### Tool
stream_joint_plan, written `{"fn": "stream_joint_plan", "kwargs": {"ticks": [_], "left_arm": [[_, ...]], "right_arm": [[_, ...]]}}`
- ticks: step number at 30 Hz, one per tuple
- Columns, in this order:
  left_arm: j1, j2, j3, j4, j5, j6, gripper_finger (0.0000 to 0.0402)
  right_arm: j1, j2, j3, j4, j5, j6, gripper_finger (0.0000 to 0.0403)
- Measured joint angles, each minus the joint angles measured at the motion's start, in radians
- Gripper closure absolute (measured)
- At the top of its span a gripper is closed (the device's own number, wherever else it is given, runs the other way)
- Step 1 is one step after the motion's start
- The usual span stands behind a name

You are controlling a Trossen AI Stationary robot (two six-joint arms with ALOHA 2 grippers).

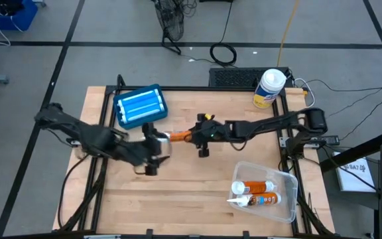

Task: Pick & place silicon tubes, Sealant and Lysol wipes
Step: Put the orange sealant into the transparent bin

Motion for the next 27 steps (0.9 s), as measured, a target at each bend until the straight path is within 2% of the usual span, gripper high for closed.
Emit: {"fn": "stream_joint_plan", "kwargs": {"ticks": [3, 10, 15, 17, 21, 24, 27], "left_arm": [[0.004, -0.146, -0.116, 0.114, 0.029, 0.042, 0.0075], [0.018, -0.463, -0.473, 0.431, 0.025, 0.081, 0.0069], [0.042, -0.614, -0.667, 0.607, 0.068, 0.101, 0.0074], [0.062, -0.661, -0.711, 0.63, 0.1, 0.1, 0.0078], [0.102, -0.731, -0.764, 0.633, 0.161, 0.091, 0.0084], [0.133, -0.772, -0.798, 0.635, 0.173, 0.09, 0.0087], [0.161, -0.796, -0.83, 0.643, 0.181, 0.079, 0.0084]], "right_arm": [[-0.001, -0.083, 0.0, -0.074, 0.008, 0.023, 0.0212], [0.076, -0.289, -0.012, -0.185, -0.005, 0.145, 0.0212], [0.166, -0.441, -0.079, -0.223, 0.009, 0.278, 0.0212], [0.213, -0.5, -0.109, -0.233, 0.065, 0.335, 0.0212], [0.321, -0.597, -0.159, -0.282, 0.267, 0.42, 0.0212], [0.419, -0.637, -0.192, -0.327, 0.412, 0.489, 0.0212], [0.523, -0.653, -0.22, -0.322, 0.504, 0.541, 0.0212]]}}
